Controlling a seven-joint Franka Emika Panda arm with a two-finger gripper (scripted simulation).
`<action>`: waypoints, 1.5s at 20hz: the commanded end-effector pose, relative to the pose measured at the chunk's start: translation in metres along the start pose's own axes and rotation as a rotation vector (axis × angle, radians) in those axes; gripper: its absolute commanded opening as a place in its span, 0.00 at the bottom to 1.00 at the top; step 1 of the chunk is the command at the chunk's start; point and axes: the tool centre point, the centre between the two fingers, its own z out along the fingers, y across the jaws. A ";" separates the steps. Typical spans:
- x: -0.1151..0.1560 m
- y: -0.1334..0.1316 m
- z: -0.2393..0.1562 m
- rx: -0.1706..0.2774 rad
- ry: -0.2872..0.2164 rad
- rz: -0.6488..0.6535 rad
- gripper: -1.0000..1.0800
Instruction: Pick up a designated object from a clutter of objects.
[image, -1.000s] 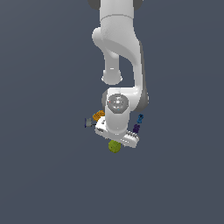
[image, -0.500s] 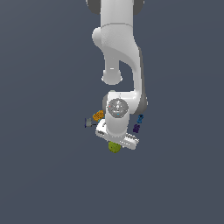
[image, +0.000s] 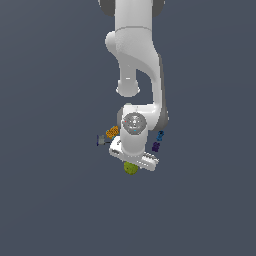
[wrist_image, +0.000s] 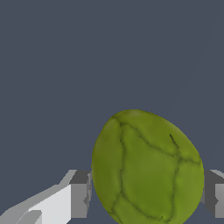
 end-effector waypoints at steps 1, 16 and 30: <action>0.001 0.000 -0.003 0.001 0.001 0.000 0.00; 0.020 0.002 -0.099 0.001 0.001 0.000 0.00; 0.052 0.006 -0.247 0.000 0.001 0.001 0.00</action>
